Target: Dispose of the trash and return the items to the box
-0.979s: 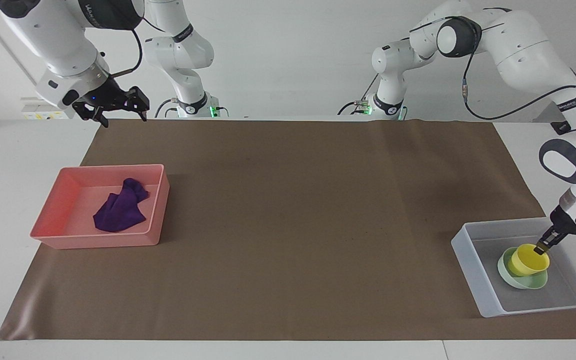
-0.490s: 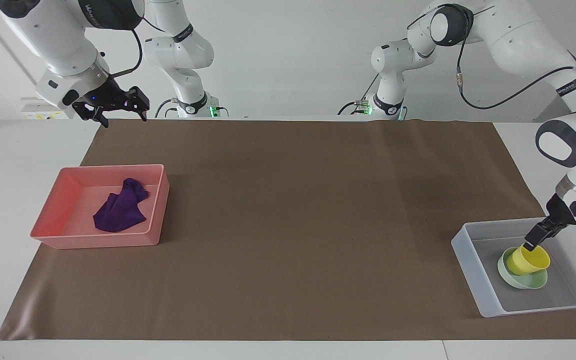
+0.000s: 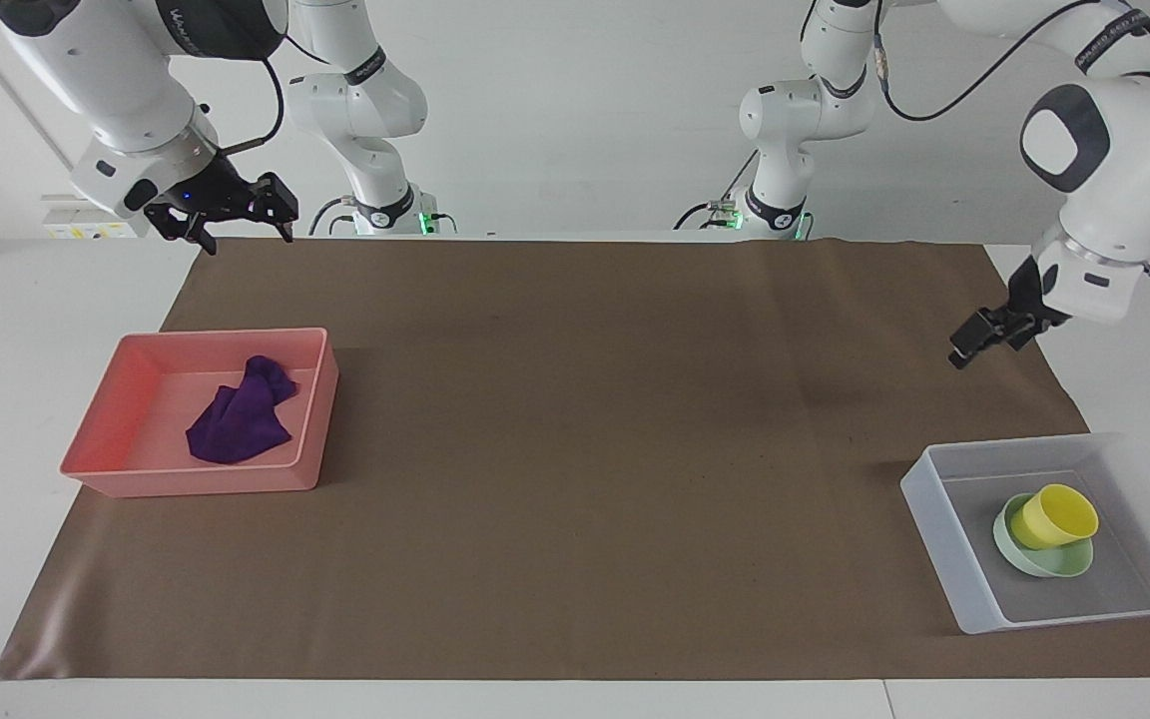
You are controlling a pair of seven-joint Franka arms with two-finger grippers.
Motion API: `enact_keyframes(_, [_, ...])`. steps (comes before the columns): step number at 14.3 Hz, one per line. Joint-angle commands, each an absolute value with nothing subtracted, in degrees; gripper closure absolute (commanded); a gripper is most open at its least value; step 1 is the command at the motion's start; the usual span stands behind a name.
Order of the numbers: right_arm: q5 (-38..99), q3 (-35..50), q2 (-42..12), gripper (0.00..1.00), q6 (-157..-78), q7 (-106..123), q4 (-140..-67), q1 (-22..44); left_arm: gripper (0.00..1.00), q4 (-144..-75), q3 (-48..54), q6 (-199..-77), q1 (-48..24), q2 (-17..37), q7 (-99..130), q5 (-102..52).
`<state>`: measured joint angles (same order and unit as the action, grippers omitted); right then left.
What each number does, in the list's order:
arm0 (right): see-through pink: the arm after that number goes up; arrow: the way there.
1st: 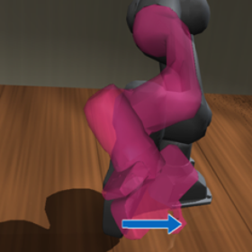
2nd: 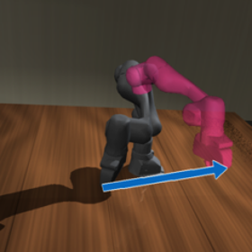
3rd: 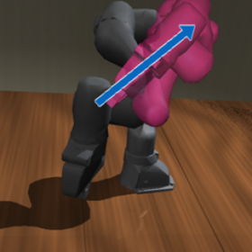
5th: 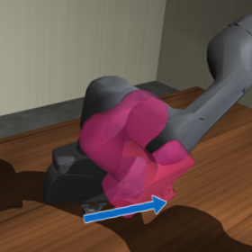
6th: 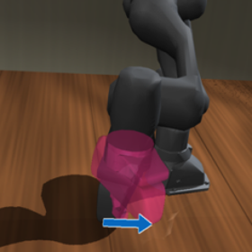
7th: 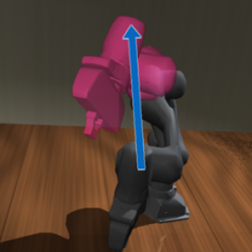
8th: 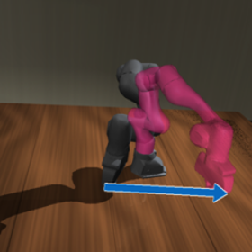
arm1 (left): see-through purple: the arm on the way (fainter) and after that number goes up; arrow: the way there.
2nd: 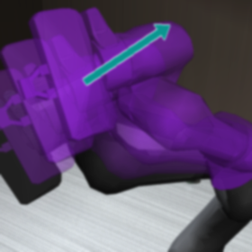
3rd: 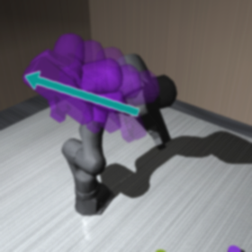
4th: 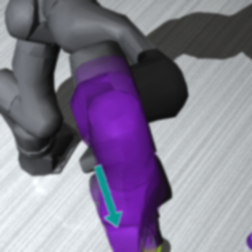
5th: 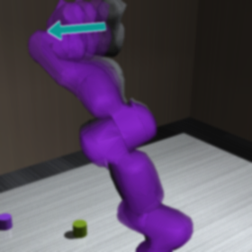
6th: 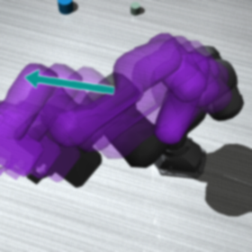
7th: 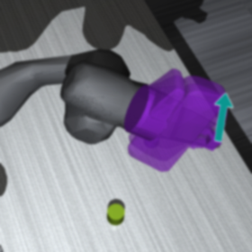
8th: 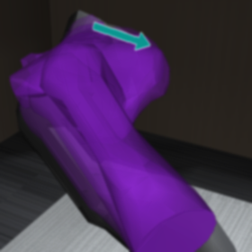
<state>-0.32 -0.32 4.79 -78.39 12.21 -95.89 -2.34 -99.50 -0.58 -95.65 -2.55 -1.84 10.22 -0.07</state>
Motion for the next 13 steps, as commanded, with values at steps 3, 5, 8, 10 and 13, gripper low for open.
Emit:
enact_keyframes(3, [0.53,0.00,5.80,0.00,-78.93,12.92,-97.03,-2.99,0.00,-95.91,-0.18,-91.76,-4.22,-4.15,1.85,2.99])
enact_keyframes(5, [0.53,0.00,5.80,0.00,-78.93,12.92,-97.03,-2.99,0.00,-92.65,-0.35,-90.10,-4.04,-2.73,1.06,2.99])
enact_keyframes(8, [0.53,0.00,5.80,0.00,-78.93,12.92,-97.03,-2.99,0.00,-92.20,-0.35,-90.00,-3.78,-2.46,0.79,2.90])
enact_keyframes(10, [0.53,0.00,5.71,0.00,-79.27,12.84,-96.86,-2.99,0.00,-92.20,-0.35,-89.91,-3.69,-2.46,0.79,2.90])
enact_keyframes(13, [0.53,0.00,5.71,0.00,-78.93,12.92,-96.86,-3.08,0.00,-92.46,-0.35,-90.26,-3.60,-2.55,0.70,2.81])
